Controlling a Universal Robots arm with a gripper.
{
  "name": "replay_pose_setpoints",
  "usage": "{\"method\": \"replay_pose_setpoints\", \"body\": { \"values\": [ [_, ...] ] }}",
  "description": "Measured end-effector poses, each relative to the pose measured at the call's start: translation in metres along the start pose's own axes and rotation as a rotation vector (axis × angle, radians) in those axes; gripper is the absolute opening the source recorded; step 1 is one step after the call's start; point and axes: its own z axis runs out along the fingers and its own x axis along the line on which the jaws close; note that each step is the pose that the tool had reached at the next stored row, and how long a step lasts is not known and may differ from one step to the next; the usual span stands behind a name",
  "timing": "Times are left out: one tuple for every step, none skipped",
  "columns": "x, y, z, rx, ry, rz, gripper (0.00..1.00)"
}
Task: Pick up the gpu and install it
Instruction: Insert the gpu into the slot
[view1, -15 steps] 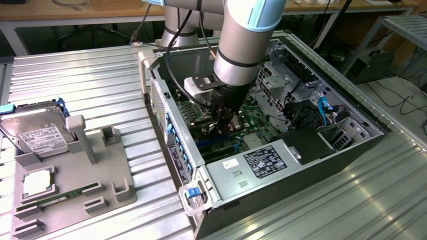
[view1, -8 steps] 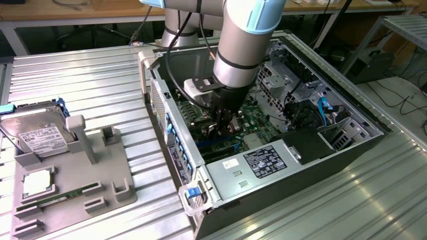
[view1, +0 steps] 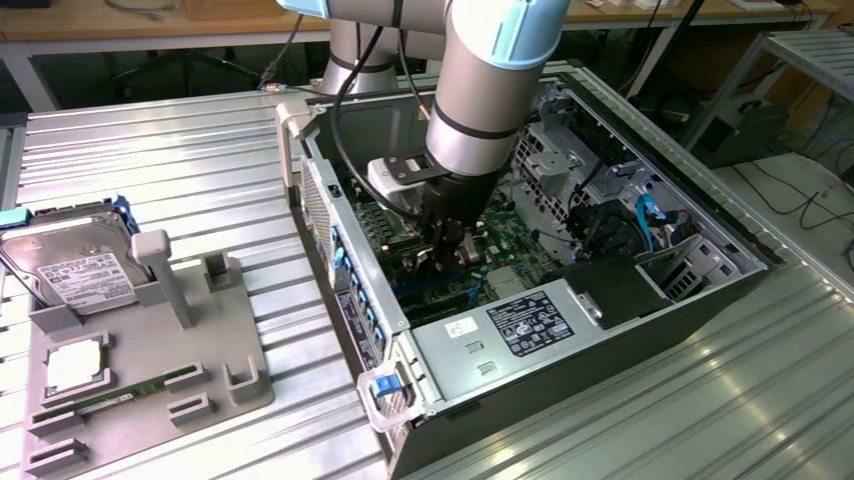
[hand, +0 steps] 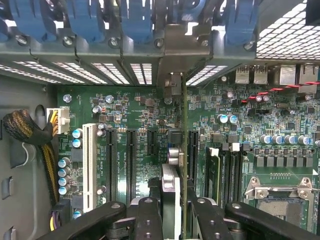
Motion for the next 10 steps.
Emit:
{"method": "replay_pose_setpoints", "body": {
  "values": [
    [0.0, 0.0, 0.0001, 0.0001, -0.0004, 0.0, 0.28],
    [-0.0001, 0.0, 0.0, 0.0001, -0.0006, 0.0, 0.28],
    [-0.0001, 0.0, -0.0005, 0.0001, -0.001, 0.0, 0.28],
    [-0.0002, 0.0, -0.0016, 0.0006, -0.0024, 0.0, 0.28],
    [-0.0003, 0.0001, -0.0021, 0.0007, -0.003, 0.0, 0.28],
    [-0.0002, 0.0001, -0.0027, 0.0005, -0.003, 0.0, 0.28],
    [-0.0001, 0.0002, -0.0033, 0.0002, -0.0027, 0.0, 0.28],
    [-0.0002, 0.0002, -0.0039, 0.0005, -0.0037, 0.0, 0.28],
    [-0.0002, 0.0003, -0.0048, 0.0004, -0.0047, 0.0, 0.28],
    [-0.0002, 0.0004, -0.0058, 0.0002, -0.0056, 0.0, 0.28]
  ]
}}
